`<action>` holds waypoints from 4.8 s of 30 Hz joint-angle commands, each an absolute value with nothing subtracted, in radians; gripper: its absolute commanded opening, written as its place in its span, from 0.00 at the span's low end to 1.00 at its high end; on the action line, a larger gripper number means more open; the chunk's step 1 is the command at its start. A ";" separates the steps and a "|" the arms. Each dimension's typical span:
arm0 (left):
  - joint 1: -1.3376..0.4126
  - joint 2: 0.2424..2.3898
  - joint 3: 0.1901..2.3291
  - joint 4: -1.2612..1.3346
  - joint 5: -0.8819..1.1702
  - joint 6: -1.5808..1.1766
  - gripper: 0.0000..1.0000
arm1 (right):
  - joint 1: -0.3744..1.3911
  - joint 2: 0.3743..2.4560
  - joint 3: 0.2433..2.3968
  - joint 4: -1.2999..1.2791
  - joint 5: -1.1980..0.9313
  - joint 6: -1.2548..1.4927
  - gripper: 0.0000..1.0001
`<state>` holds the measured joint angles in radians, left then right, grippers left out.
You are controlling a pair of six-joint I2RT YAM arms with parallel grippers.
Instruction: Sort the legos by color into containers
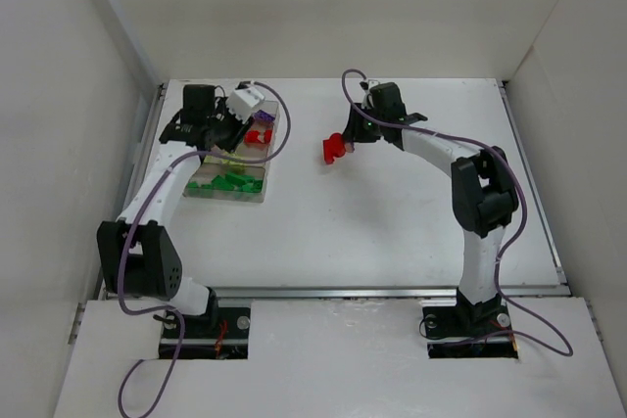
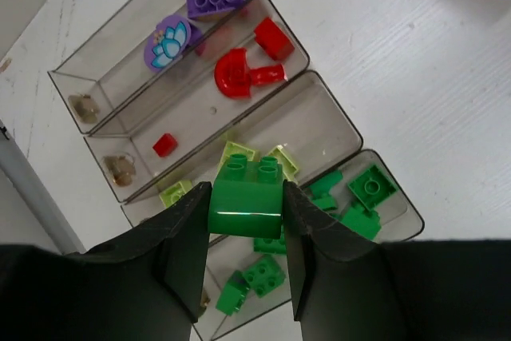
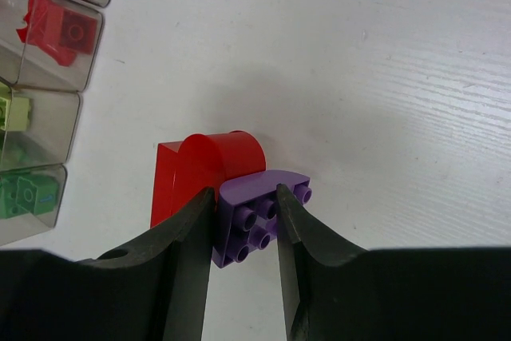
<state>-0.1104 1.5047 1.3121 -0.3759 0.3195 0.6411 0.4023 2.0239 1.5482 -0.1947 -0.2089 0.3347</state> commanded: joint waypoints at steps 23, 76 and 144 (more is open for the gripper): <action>-0.183 1.503 1.158 -0.445 0.106 0.614 0.65 | 0.410 1.951 1.546 -0.160 -0.189 0.305 0.00; -0.302 1.615 1.552 -0.623 1.269 0.609 0.72 | 0.664 1.393 1.407 -0.141 -0.305 -0.241 0.00; 0.097 1.900 1.496 -0.135 0.469 0.129 0.28 | 0.414 1.997 1.637 -0.114 -0.354 0.163 0.00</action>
